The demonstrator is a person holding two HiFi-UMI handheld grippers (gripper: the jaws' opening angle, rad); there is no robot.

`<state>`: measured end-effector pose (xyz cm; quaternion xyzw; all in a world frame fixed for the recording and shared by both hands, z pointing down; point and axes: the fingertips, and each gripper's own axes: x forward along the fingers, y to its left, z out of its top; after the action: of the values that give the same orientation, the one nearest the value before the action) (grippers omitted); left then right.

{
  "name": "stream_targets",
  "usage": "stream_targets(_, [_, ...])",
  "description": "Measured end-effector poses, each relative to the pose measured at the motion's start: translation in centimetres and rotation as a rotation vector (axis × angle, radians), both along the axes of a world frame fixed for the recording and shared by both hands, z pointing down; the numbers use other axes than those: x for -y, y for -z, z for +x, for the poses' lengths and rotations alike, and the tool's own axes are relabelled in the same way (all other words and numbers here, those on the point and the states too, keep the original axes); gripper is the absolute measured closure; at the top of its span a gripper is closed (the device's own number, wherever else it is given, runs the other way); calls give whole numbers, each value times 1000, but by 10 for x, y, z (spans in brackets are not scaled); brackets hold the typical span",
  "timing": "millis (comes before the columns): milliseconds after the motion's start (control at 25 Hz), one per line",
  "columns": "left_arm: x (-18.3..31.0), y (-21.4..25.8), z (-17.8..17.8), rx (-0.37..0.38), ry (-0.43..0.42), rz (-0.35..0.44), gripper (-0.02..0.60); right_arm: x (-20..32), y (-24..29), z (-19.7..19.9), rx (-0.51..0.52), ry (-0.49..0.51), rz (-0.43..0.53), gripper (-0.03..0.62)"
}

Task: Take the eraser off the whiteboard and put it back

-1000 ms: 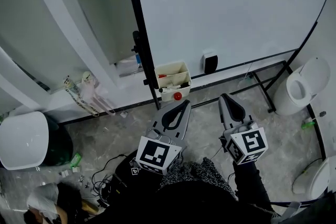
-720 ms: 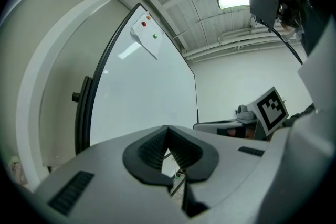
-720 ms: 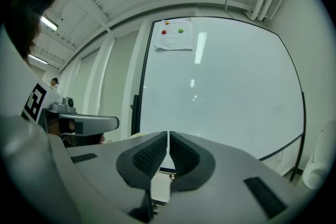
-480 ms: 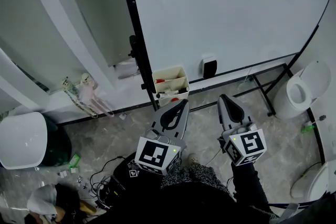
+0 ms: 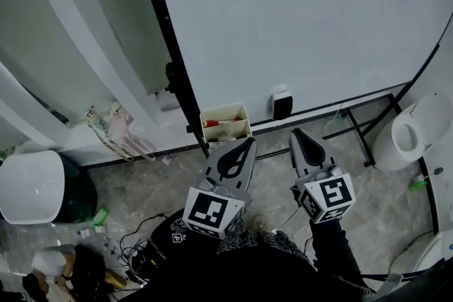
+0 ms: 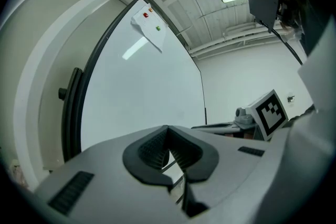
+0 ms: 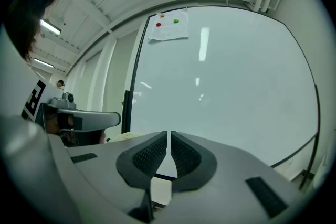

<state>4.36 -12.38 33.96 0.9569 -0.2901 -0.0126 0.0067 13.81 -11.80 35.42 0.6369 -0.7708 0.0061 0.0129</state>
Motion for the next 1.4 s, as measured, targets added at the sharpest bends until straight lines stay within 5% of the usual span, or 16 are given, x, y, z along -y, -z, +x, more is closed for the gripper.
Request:
stream_targets(920, [42,-6,18,27,73,-3,580,59,-27,28,-15,24,-64,580])
stream_targets(1400, [47,-5,13,35,98,9,580,85,-48,33,-55,-7,-123,326])
